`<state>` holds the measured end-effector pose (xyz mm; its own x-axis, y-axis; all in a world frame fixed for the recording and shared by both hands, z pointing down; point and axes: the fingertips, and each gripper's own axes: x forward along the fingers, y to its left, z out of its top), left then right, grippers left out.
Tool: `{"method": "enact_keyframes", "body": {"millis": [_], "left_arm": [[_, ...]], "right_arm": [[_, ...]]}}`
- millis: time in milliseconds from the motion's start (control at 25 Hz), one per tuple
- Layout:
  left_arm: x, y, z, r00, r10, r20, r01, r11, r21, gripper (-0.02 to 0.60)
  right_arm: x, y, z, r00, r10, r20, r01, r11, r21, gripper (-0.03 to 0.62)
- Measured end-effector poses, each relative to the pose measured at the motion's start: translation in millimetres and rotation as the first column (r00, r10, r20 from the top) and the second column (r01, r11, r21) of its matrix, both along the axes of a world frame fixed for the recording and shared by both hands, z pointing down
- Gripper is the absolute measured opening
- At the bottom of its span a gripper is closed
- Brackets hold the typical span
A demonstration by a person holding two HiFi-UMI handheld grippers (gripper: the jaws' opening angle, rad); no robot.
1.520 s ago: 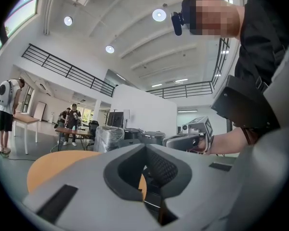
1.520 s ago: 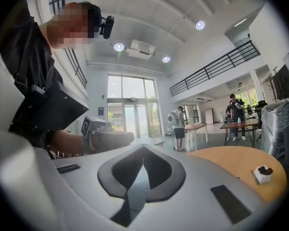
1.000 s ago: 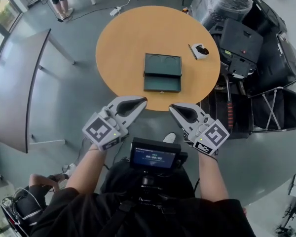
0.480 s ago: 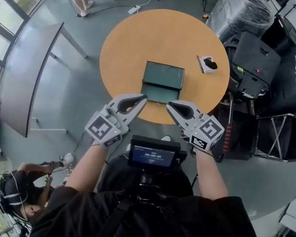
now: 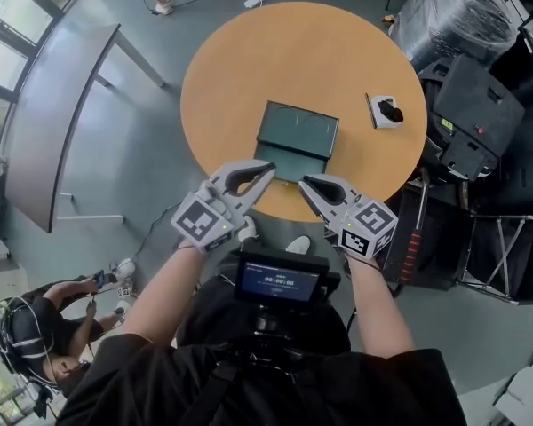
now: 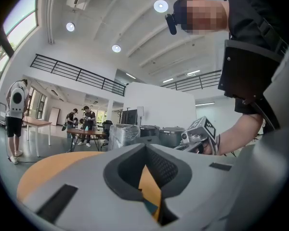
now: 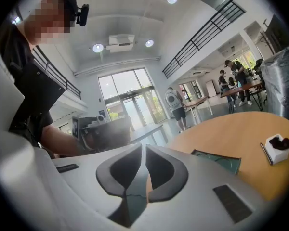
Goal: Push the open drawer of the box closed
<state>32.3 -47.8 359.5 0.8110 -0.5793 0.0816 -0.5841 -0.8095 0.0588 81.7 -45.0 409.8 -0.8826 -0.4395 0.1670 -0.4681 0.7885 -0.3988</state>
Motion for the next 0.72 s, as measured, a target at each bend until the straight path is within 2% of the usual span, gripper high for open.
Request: {"method": "enact_keyframes", "body": {"millis": [200,320,520,720], "left_arm": [[-9,-26,40,0.998,-0.05,-0.024,0.05,0.999,-0.009,0.037],[-13,-39,67,0.999,-0.04,-0.015,0.04,0.999,-0.022,0.037],[-24,-53,116,0.999,-0.041,0.026,0.043,0.996,-0.083,0.037],[-35,-69,160,0.998,-0.058,0.016,0.06,0.987,-0.146,0.037]], "right_arm": [[-11,-18,56,0.998,0.066,0.015,-0.064,0.987,-0.146,0.049],[-23,-23,94,0.997,0.077,0.0,-0.074,0.969,-0.235,0.057],[-43,-25,155,0.996,0.081,-0.039,-0.09,0.927,-0.364,0.066],[-54,-28,214,0.994,0.085,-0.074,-0.11,0.872,-0.477,0.075]]}}
